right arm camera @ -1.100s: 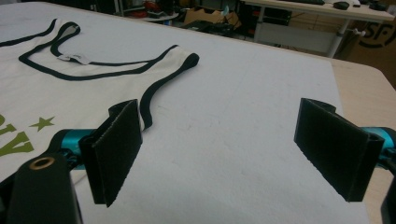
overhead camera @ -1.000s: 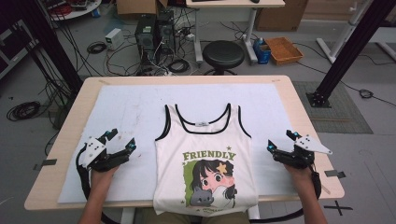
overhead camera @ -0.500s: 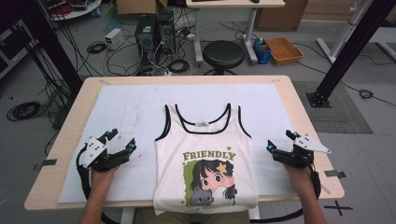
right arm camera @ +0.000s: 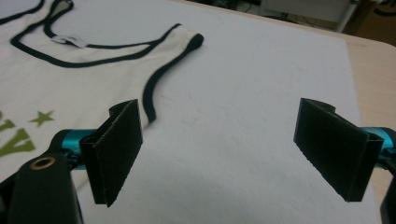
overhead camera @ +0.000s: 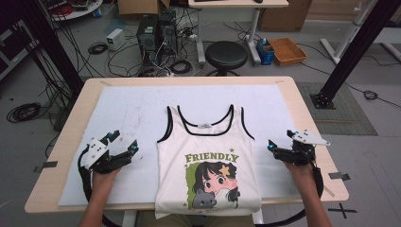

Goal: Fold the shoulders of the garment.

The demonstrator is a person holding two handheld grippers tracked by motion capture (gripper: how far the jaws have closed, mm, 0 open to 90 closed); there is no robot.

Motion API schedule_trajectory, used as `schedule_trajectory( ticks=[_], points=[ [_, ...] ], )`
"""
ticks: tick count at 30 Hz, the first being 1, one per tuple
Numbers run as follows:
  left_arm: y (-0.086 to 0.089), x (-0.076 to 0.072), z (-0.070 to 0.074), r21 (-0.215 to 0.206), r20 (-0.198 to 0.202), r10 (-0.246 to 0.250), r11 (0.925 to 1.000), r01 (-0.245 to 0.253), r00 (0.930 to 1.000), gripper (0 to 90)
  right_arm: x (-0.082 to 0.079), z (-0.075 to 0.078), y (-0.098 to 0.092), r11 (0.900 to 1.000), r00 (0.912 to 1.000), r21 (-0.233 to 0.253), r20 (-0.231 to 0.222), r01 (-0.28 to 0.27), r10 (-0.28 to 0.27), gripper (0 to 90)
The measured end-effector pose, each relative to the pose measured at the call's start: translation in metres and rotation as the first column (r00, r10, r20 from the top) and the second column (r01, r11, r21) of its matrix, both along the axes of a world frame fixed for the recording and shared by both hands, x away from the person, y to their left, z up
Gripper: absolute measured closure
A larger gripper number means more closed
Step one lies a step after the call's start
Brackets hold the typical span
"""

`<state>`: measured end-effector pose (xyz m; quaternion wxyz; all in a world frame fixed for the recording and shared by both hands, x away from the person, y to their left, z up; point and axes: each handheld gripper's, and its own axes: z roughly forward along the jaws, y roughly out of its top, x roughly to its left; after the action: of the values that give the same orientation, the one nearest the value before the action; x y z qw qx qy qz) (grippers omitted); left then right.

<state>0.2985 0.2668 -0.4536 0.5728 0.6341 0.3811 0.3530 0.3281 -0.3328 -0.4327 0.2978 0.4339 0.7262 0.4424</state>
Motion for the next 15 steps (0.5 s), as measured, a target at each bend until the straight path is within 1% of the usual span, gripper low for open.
schedule_trajectory(
  ticks=[1, 3, 7, 8, 9, 10, 11, 13, 15],
  points=[
    [0.001, 0.0, 0.0, 0.001, -0.001, -0.003, 1.0, 0.003, 1.0, 21.2, 0.001, 0.003, 0.003, 1.0, 0.9999, 0.002, 0.0, -0.015, 0.015, 15.1],
    [0.001, 0.0, 0.0, -0.005, -0.002, -0.002, 1.0, 0.002, 1.0, 21.2, 0.006, 0.009, 0.009, 0.999, 0.9989, 0.004, -0.012, -0.045, 0.045, 15.1],
    [0.001, 0.001, 0.0, -0.006, -0.003, -0.001, 1.0, 0.001, 1.0, 21.2, 0.023, 0.028, 0.028, 0.997, 0.9969, 0.013, -0.029, -0.073, 0.073, 15.1],
    [0.001, 0.001, 0.0, -0.006, -0.003, -0.001, 1.0, 0.001, 1.0, 21.2, 0.023, 0.028, 0.028, 0.997, 0.9969, 0.013, -0.029, -0.073, 0.073, 15.1],
    [0.001, 0.001, 0.0, -0.006, -0.004, 0.0, 1.0, 0.0, 1.0, 21.2, 0.037, 0.039, 0.041, 0.995, 0.9937, 0.011, -0.049, -0.1, 0.101, 15.0],
    [0.001, 0.0, 0.0, -0.005, -0.004, -0.001, 1.0, 0.001, 1.0, 21.2, 0.042, 0.043, 0.045, 0.994, 0.9924, 0.011, -0.062, -0.106, 0.106, 15.1],
    [0.001, 0.0, 0.0, -0.003, -0.003, -0.001, 1.0, 0.001, 1.0, 21.2, 0.049, 0.047, 0.05, 0.994, 0.9915, 0.002, -0.075, -0.106, 0.106, 15.0],
    [0.001, 0.001, 0.0, -0.003, -0.004, 0.0, 1.0, 0.0, 1.0, 21.2, 0.063, 0.051, 0.061, 0.994, 0.9895, -0.02, -0.099, -0.107, 0.105, 15.1],
    [0.001, 0.001, 0.0, -0.003, -0.005, -0.001, 1.0, 0.001, 1.0, 21.2, 0.077, 0.052, 0.07, 0.995, 0.988, -0.038, -0.125, -0.096, 0.091, 15.1]
  ],
)
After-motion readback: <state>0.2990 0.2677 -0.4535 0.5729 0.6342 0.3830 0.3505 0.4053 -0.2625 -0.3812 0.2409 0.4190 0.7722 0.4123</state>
